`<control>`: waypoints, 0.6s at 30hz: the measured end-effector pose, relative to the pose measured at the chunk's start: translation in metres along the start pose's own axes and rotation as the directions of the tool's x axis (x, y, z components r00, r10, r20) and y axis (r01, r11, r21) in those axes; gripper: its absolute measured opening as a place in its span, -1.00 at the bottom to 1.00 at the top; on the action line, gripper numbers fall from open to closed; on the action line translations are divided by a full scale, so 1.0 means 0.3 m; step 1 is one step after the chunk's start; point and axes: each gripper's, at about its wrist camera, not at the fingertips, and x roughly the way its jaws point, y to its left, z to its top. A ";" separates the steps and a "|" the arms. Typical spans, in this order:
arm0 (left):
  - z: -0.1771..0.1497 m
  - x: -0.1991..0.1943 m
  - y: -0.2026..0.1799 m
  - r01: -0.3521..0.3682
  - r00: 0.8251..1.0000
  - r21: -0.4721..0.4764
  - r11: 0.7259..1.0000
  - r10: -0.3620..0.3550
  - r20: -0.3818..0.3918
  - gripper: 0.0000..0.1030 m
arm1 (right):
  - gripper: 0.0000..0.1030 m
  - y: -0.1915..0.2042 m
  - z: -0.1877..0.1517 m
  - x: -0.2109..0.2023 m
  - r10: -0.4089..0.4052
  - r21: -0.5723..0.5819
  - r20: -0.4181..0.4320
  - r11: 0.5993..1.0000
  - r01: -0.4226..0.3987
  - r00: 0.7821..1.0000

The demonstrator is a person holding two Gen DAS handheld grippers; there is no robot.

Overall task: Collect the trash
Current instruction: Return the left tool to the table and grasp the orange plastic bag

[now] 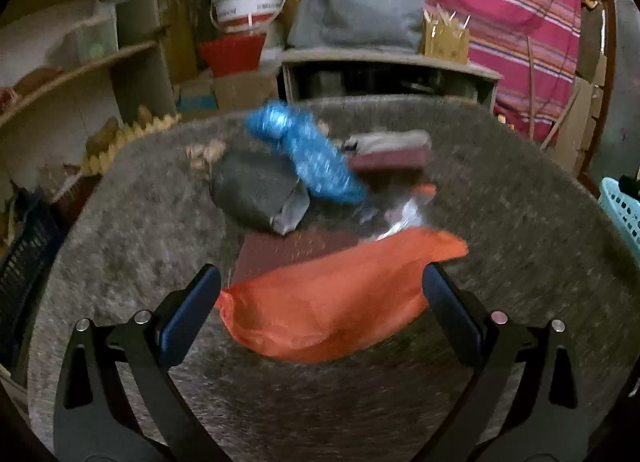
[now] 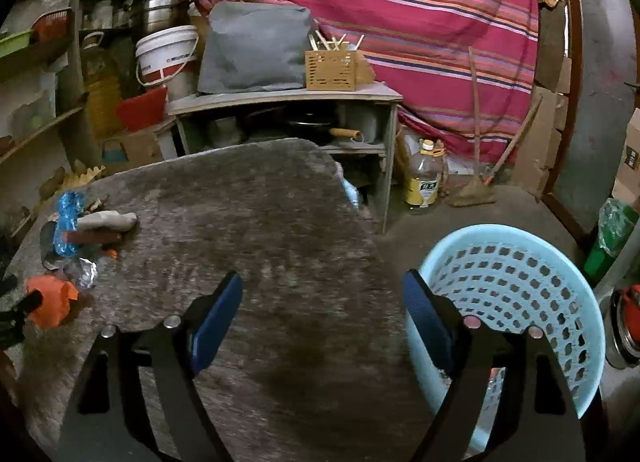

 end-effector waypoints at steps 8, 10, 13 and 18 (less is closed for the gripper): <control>-0.020 0.070 -0.012 0.056 0.994 0.035 0.998 -0.052 -0.092 0.37 | 0.57 0.079 0.014 0.026 0.019 -0.009 -0.005 1.000 -0.019 1.000; -0.024 0.063 -0.026 0.058 0.995 0.064 0.996 -0.053 -0.088 0.15 | 0.57 0.094 0.017 0.033 0.020 -0.011 -0.010 1.000 -0.020 1.000; -0.028 0.052 -0.033 0.060 0.995 0.105 0.993 -0.051 -0.085 -0.24 | 0.57 0.125 0.021 0.039 0.027 -0.017 -0.019 0.999 -0.027 0.999; -0.031 0.025 -0.019 0.116 0.990 0.126 0.985 -0.105 -0.089 -0.84 | 0.57 0.200 0.016 0.038 0.040 -0.057 -0.022 0.998 -0.041 0.999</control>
